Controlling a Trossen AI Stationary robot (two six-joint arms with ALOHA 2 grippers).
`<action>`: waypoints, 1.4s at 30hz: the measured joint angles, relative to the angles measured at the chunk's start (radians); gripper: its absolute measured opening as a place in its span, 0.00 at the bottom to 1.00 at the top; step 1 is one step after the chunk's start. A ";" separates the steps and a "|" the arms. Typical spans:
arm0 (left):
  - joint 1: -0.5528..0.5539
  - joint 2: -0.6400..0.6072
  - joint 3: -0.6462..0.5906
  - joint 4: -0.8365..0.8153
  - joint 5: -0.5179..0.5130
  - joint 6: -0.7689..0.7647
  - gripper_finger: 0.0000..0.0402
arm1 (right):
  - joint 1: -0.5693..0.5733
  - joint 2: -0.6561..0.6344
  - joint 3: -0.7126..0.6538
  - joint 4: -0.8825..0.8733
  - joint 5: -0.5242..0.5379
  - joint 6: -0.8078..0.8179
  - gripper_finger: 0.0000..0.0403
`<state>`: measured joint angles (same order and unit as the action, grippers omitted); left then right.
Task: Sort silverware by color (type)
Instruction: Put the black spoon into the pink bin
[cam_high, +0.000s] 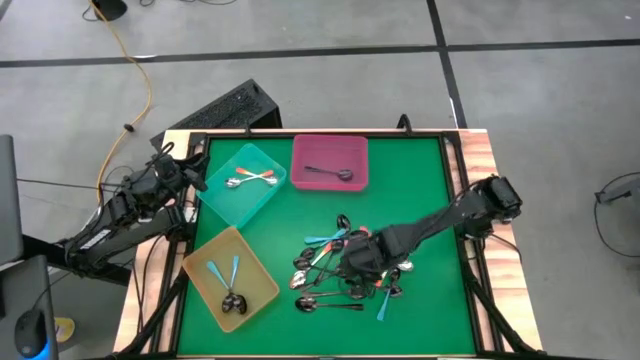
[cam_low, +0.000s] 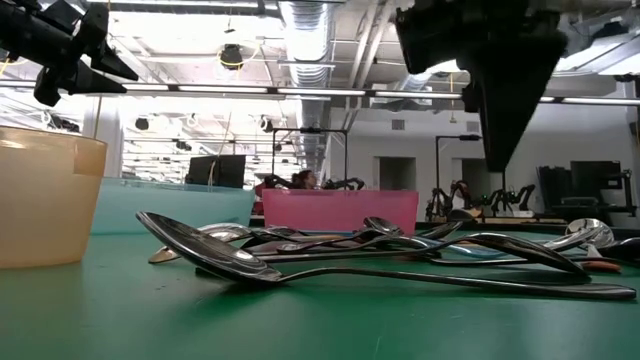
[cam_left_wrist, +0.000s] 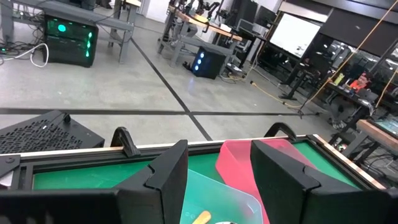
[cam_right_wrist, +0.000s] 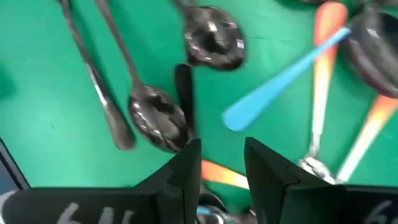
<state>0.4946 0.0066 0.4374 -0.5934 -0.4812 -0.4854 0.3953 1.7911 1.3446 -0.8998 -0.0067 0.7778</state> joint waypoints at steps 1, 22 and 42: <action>0.000 0.000 0.000 0.000 0.000 0.000 0.39 | 0.017 0.000 0.000 -0.003 0.008 0.000 0.33; 0.000 0.000 0.000 -0.001 0.004 -0.002 0.39 | 0.106 -0.001 -0.267 0.337 0.055 -0.015 0.34; 0.000 0.000 0.000 0.000 -0.005 -0.002 0.39 | 0.106 -0.005 -0.356 0.445 0.040 0.008 0.34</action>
<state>0.4946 0.0063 0.4374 -0.5938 -0.4866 -0.4870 0.5011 1.7857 0.9882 -0.4552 0.0338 0.7860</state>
